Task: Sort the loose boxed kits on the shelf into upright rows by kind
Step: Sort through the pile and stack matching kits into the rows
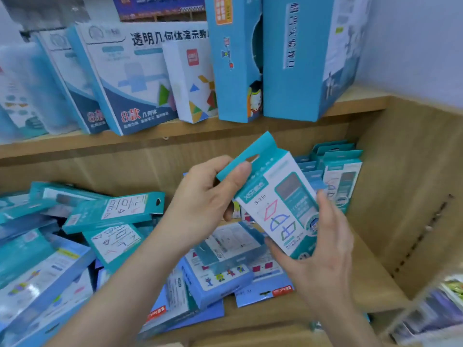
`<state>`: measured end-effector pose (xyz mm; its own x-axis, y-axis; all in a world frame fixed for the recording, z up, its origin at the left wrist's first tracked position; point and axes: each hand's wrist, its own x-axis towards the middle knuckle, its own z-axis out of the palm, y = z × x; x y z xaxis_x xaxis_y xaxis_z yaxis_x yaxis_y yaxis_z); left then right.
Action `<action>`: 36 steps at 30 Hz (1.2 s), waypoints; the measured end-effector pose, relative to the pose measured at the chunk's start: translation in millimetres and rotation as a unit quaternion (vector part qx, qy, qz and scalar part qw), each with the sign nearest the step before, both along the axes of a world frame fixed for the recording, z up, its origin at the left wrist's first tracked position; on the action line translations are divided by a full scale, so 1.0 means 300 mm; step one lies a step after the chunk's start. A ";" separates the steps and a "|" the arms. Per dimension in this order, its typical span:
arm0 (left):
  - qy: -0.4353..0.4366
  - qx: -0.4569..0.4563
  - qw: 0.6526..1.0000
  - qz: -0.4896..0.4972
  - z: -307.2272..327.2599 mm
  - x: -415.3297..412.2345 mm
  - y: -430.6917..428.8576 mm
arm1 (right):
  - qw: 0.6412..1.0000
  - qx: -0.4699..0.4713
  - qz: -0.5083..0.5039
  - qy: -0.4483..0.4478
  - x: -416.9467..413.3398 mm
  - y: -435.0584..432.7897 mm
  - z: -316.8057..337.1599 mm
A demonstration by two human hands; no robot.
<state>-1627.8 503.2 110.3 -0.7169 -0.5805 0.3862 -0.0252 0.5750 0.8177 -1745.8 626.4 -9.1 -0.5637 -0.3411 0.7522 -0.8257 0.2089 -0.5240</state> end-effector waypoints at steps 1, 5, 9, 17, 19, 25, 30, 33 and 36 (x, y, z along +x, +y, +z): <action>-0.010 0.007 1.000 -0.004 -0.004 -0.040 0.019 | 1.000 0.002 -0.006 -0.014 -0.026 0.022 -0.010; -0.049 0.014 0.999 -0.018 -0.038 -0.245 0.094 | 0.995 0.029 -0.058 -0.080 -0.137 0.100 -0.070; -0.125 -0.202 0.971 0.004 -0.100 -0.479 0.121 | 0.988 0.051 -0.100 -0.110 -0.253 0.150 -0.131; -0.198 -0.353 0.914 -0.018 -0.188 -0.803 0.072 | 0.976 0.152 -0.018 -0.155 -0.397 0.159 -0.140; -0.194 -0.348 0.917 0.002 -0.196 -0.826 0.051 | 0.972 0.173 0.000 -0.159 -0.414 0.148 -0.133; -0.139 -0.313 0.937 0.066 -0.194 -0.829 0.011 | 0.972 0.197 0.017 -0.122 -0.477 0.093 -0.098; -0.114 -0.324 0.937 0.059 -0.212 -0.828 0.004 | 0.972 0.215 -0.002 -0.096 -0.522 0.051 -0.056; -0.118 -0.318 0.939 0.054 -0.204 -0.832 -0.004 | 0.969 0.231 -0.006 -0.084 -0.541 0.034 -0.038; -0.137 -0.307 0.941 0.045 -0.187 -0.837 -0.012 | 0.966 0.245 -0.005 -0.082 -0.546 0.034 -0.033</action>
